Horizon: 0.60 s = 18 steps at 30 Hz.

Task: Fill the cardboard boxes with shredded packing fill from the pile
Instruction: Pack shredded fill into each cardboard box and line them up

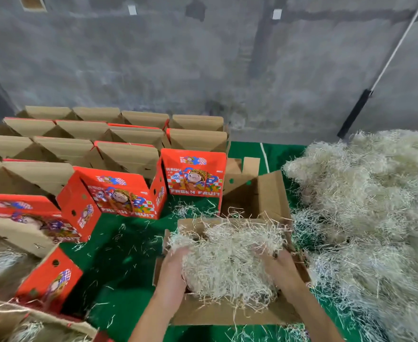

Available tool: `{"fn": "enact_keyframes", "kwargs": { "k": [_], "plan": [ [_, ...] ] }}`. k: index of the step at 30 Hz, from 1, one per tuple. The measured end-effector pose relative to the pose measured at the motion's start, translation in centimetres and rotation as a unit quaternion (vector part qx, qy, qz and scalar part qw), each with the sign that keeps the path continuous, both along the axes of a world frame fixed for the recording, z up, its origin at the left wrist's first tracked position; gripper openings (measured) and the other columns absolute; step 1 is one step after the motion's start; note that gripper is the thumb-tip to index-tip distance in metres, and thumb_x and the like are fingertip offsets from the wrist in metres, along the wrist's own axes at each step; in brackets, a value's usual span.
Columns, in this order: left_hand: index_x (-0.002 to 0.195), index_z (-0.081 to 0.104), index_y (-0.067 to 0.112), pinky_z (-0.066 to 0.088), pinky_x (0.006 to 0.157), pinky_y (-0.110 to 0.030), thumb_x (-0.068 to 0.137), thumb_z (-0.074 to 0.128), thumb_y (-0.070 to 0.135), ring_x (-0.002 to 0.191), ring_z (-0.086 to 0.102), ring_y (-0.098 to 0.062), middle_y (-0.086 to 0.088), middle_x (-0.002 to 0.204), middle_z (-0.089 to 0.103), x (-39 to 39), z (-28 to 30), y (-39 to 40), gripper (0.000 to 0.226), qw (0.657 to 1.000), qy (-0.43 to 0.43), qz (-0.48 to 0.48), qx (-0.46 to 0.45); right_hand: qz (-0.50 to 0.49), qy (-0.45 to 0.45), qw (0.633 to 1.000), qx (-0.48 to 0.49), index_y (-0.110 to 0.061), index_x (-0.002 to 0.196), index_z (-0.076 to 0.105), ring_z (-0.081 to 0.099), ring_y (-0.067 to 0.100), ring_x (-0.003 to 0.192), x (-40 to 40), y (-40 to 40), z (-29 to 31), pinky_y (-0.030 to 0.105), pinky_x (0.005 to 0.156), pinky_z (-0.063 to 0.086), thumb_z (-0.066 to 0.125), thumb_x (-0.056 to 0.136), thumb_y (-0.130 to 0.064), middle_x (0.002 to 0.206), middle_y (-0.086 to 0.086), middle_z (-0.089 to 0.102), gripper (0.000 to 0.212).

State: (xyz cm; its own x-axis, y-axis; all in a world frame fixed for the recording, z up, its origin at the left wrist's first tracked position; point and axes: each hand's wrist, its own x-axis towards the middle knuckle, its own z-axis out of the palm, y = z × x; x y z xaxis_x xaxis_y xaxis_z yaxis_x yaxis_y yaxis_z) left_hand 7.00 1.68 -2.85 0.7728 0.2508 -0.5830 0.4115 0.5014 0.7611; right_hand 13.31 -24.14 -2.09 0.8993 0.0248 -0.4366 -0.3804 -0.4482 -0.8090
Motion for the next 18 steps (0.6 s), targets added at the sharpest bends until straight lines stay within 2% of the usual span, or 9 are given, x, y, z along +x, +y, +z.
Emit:
{"fn": "enact_keyframes", "kwargs": {
  "k": [2, 4, 6, 8, 9, 11, 13, 15, 18],
  "plan": [
    [0.086, 0.059, 0.011, 0.033, 0.115, -0.049, 0.071, 0.068, 0.017, 0.138, 0.044, -0.025, -0.013, 0.15, 0.045, -0.4, -0.7, -0.8, 0.019, 0.998, -0.011, -0.054, -0.01, 0.113, 0.058, 0.991, 0.047, 0.002, 0.132, 0.042, 0.064, 0.013, 0.113, -0.8, 0.6, 1.1, 0.033, 0.099, 0.052, 0.073, 0.062, -0.083, 0.127, 0.026, 0.055, 0.114],
    [0.072, 0.049, 0.012, 0.056, 0.088, -0.033, 0.08, 0.055, -0.004, 0.115, 0.061, -0.012, -0.025, 0.129, 0.058, -0.5, -1.5, -1.1, 0.019, 0.994, -0.003, -0.098, 0.051, 0.194, 0.085, 0.975, 0.064, 0.006, 0.152, 0.018, 0.049, 0.017, 0.135, -1.1, 1.5, 1.5, 0.027, 0.106, 0.044, 0.078, 0.056, -0.081, 0.145, 0.026, 0.043, 0.143],
    [0.094, 0.06, 0.009, 0.059, 0.079, -0.036, 0.089, 0.054, -0.003, 0.089, 0.07, -0.01, -0.016, 0.106, 0.07, -0.4, -1.8, -1.8, 0.014, 0.982, 0.006, -0.139, 0.131, 0.211, 0.094, 0.972, 0.043, -0.004, 0.143, 0.04, 0.054, 0.023, 0.126, -1.2, 2.5, 1.4, 0.03, 0.093, 0.049, 0.082, 0.061, -0.073, 0.135, 0.009, 0.053, 0.115],
    [0.113, 0.062, 0.022, 0.056, 0.08, -0.034, 0.089, 0.063, 0.007, 0.092, 0.071, -0.007, 0.005, 0.103, 0.075, -0.6, -1.9, -2.6, 0.029, 0.975, 0.009, -0.154, 0.16, 0.222, 0.08, 0.972, 0.021, -0.019, 0.096, 0.051, 0.05, 0.003, 0.069, -1.5, 3.0, 1.0, 0.033, 0.065, 0.042, 0.081, 0.066, -0.062, 0.082, -0.011, 0.052, 0.06],
    [0.114, 0.06, 0.031, 0.053, 0.079, -0.026, 0.087, 0.069, 0.01, 0.092, 0.069, -0.001, 0.014, 0.103, 0.074, -0.7, -2.0, -2.8, 0.035, 0.974, 0.001, -0.146, 0.172, 0.216, 0.075, 0.973, 0.023, -0.022, 0.089, 0.047, 0.044, -0.001, 0.058, -1.6, 3.2, 0.7, 0.027, 0.058, 0.039, 0.078, 0.068, -0.057, 0.074, -0.013, 0.047, 0.051],
    [0.111, 0.055, 0.04, 0.051, 0.069, -0.015, 0.081, 0.079, 0.018, 0.087, 0.066, 0.01, 0.028, 0.096, 0.07, -0.9, -1.8, -2.9, 0.044, 0.973, -0.007, -0.144, 0.177, 0.157, 0.064, 0.985, 0.039, -0.015, 0.101, 0.05, 0.048, -0.005, 0.051, -1.6, 3.2, -0.5, 0.016, 0.051, 0.038, 0.073, 0.072, -0.045, 0.076, -0.008, 0.046, 0.047],
    [0.116, 0.055, 0.033, 0.055, 0.066, -0.019, 0.079, 0.083, 0.021, 0.092, 0.069, 0.0, 0.021, 0.104, 0.07, -1.0, -1.9, -3.0, 0.049, 0.98, -0.002, -0.131, 0.153, 0.095, 0.045, 0.994, 0.041, -0.005, 0.11, 0.05, 0.041, -0.001, 0.044, -1.3, 3.0, -1.6, 0.022, 0.046, 0.034, 0.072, 0.082, -0.028, 0.071, -0.003, 0.044, 0.042],
    [0.125, 0.054, 0.027, 0.057, 0.072, -0.027, 0.075, 0.087, 0.022, 0.103, 0.066, -0.011, 0.008, 0.123, 0.063, -1.3, -1.6, -3.0, 0.06, 0.983, 0.013, -0.116, 0.14, 0.051, 0.033, 0.998, 0.014, -0.01, 0.09, 0.05, 0.034, 0.006, 0.045, -1.0, 2.9, -2.5, 0.028, 0.046, 0.027, 0.075, 0.085, -0.02, 0.065, 0.0, 0.042, 0.028],
    [0.126, 0.055, 0.03, 0.053, 0.067, -0.022, 0.066, 0.093, 0.028, 0.102, 0.062, -0.006, 0.014, 0.12, 0.06, -1.9, -1.1, -2.6, 0.072, 0.981, 0.014, -0.126, 0.149, 0.02, -0.022, 0.999, -0.012, -0.014, 0.067, 0.05, 0.033, 0.01, 0.041, -0.1, 2.7, -3.5, 0.029, 0.044, 0.028, 0.072, 0.082, -0.012, 0.054, -0.001, 0.044, 0.027]
  ]
}}
